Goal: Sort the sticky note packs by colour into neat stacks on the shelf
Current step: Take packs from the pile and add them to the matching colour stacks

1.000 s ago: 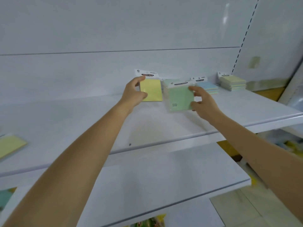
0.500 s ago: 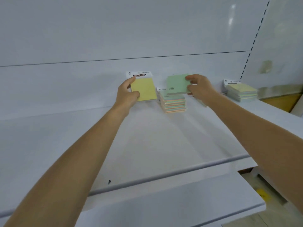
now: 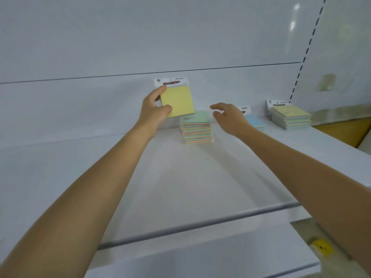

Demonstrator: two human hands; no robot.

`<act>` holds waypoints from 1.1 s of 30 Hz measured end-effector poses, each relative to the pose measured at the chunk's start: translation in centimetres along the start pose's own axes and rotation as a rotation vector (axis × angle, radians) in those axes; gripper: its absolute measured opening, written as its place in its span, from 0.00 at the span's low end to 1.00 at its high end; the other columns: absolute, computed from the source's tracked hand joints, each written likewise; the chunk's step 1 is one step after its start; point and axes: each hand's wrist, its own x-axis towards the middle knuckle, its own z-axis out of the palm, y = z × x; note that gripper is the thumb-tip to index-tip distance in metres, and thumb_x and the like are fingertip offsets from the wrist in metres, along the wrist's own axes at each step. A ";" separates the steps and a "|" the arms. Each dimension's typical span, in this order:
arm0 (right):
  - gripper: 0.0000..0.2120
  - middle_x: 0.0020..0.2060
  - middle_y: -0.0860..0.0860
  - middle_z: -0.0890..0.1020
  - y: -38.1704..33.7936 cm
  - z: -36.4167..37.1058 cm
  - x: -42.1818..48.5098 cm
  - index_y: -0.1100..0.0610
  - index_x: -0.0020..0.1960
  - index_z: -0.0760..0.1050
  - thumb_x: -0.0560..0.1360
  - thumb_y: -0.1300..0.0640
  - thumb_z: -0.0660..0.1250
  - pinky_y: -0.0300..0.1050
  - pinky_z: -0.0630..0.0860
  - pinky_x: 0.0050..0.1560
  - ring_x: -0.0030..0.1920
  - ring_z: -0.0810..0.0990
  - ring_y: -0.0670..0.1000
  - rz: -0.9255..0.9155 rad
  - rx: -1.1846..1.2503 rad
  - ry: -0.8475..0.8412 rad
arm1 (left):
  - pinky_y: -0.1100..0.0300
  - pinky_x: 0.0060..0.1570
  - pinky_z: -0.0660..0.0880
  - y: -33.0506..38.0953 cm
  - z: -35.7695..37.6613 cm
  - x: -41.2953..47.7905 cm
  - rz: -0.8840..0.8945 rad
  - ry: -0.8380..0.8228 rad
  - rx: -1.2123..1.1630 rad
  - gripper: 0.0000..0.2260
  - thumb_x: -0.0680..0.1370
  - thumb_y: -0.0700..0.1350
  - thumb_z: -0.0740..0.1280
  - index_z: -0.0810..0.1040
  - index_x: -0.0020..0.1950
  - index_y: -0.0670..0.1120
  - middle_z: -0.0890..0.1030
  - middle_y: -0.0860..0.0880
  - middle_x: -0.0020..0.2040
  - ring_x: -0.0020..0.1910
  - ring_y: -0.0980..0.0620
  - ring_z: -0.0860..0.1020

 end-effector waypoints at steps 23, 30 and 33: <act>0.28 0.72 0.53 0.62 19.8 -14.4 -6.8 0.47 0.70 0.62 0.74 0.35 0.53 0.54 0.54 0.72 0.72 0.56 0.58 0.009 -0.477 -0.287 | 0.50 0.67 0.70 3.0 33.4 0.8 -0.082 -0.241 0.150 0.28 0.73 0.33 0.67 0.64 0.72 0.42 0.66 0.43 0.73 0.69 0.43 0.69; 0.28 0.70 0.53 0.64 20.1 -14.3 -6.8 0.48 0.68 0.64 0.74 0.35 0.53 0.53 0.55 0.70 0.71 0.58 0.58 -0.014 -0.464 -0.274 | 0.58 0.66 0.66 2.9 34.9 1.3 -0.125 -0.371 0.327 0.23 0.76 0.35 0.63 0.67 0.71 0.42 0.68 0.41 0.70 0.69 0.45 0.69; 0.27 0.69 0.53 0.65 20.1 -14.3 -6.7 0.49 0.67 0.65 0.74 0.35 0.53 0.53 0.56 0.69 0.70 0.59 0.58 -0.014 -0.455 -0.264 | 0.58 0.63 0.68 2.6 35.0 1.2 -0.115 -0.370 0.376 0.16 0.77 0.37 0.62 0.74 0.64 0.43 0.70 0.41 0.69 0.68 0.44 0.70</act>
